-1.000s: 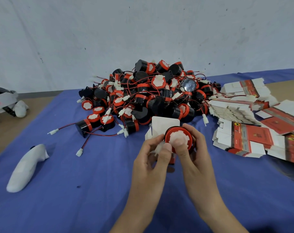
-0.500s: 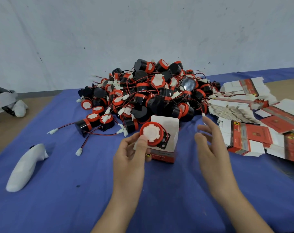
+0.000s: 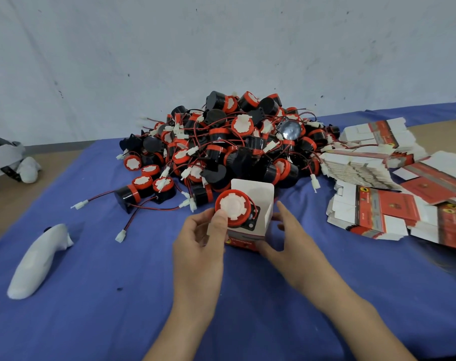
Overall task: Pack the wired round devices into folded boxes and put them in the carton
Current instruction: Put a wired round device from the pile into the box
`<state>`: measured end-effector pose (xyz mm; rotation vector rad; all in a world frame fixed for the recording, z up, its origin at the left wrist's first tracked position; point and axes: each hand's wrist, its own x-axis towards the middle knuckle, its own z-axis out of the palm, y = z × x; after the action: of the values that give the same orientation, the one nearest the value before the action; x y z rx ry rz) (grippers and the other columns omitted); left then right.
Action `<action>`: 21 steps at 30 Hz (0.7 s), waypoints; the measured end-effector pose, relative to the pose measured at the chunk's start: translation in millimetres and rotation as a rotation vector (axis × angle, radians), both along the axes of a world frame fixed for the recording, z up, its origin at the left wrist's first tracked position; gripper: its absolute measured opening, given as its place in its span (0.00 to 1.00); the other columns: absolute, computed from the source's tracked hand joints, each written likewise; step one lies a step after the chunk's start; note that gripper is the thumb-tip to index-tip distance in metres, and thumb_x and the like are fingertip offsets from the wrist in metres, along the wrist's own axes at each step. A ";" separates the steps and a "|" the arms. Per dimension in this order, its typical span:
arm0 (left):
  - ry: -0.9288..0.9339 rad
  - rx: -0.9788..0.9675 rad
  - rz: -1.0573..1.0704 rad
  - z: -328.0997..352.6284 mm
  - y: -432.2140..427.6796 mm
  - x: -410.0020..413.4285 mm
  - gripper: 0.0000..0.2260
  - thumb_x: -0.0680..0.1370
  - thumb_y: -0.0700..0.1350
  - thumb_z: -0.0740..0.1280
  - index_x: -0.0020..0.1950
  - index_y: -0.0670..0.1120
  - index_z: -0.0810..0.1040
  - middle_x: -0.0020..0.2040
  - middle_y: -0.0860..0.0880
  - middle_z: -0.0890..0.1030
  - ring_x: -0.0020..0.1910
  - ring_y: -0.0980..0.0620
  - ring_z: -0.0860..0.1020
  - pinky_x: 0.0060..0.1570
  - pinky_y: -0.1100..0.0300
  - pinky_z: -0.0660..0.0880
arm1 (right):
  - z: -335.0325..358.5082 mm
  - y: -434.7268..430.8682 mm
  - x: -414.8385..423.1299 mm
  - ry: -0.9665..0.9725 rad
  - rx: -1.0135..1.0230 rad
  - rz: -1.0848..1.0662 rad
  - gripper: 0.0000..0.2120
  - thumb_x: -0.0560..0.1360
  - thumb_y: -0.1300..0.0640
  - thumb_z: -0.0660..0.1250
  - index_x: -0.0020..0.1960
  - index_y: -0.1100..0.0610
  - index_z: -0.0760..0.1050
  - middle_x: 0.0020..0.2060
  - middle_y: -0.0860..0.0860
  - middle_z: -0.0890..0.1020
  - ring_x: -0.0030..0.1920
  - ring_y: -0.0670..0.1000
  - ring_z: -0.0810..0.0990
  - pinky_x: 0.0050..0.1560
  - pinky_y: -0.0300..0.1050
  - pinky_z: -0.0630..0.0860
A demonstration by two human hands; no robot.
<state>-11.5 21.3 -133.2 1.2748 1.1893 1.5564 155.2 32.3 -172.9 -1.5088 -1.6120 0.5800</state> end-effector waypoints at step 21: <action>0.581 0.012 0.005 -11.5 2.9 -9.4 0.13 0.78 0.65 0.57 0.58 0.65 0.74 0.34 0.66 0.78 0.32 0.60 0.77 0.28 0.67 0.70 | 1.9 -11.6 -18.2 -0.074 0.179 0.003 0.31 0.75 0.51 0.73 0.63 0.28 0.58 0.59 0.25 0.68 0.60 0.26 0.68 0.51 0.22 0.68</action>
<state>-21.0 24.2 -144.7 1.8026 1.5311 1.2265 137.1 20.7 -171.0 -1.4099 -1.6754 0.3743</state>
